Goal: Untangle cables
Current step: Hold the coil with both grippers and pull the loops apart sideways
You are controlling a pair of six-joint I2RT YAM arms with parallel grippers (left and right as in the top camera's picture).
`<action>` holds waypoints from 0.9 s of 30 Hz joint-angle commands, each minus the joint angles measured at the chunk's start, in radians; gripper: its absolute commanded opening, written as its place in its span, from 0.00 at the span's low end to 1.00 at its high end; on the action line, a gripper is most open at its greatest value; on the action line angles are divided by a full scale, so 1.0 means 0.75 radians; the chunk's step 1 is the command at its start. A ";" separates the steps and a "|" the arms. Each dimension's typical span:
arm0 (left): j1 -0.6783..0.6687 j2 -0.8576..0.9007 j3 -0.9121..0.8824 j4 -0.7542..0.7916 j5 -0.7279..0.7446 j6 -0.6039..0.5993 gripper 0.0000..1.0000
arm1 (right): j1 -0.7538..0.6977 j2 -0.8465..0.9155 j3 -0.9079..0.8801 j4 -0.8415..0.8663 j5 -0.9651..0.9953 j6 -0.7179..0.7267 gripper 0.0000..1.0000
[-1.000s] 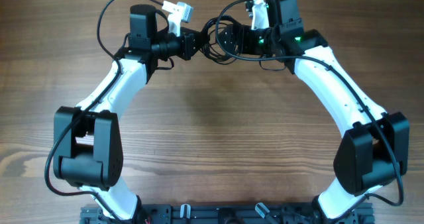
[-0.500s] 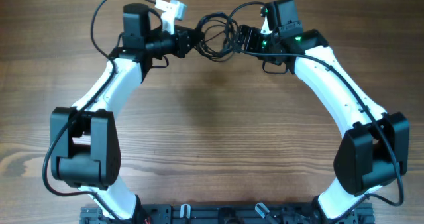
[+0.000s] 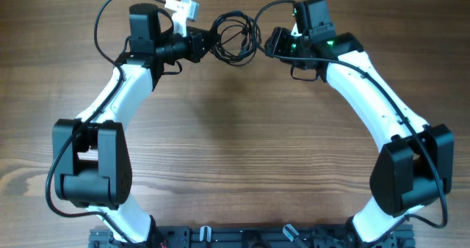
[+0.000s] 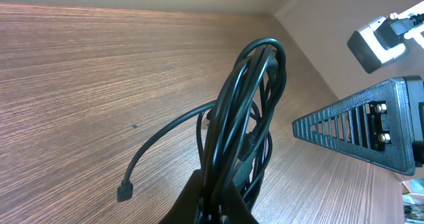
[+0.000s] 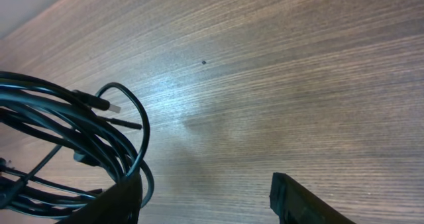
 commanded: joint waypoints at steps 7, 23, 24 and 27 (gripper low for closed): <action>0.003 0.003 0.012 0.016 0.087 -0.009 0.04 | 0.011 0.017 -0.005 0.084 0.017 0.010 0.48; 0.004 -0.061 0.013 0.047 0.166 -0.029 0.04 | 0.093 0.040 -0.005 0.142 0.026 0.044 0.27; 0.004 -0.065 0.013 0.047 0.166 -0.028 0.04 | 0.093 0.040 -0.005 0.142 0.026 0.045 0.27; 0.004 -0.072 0.013 0.052 0.166 -0.028 0.04 | 0.093 0.040 -0.005 0.144 0.026 0.046 0.24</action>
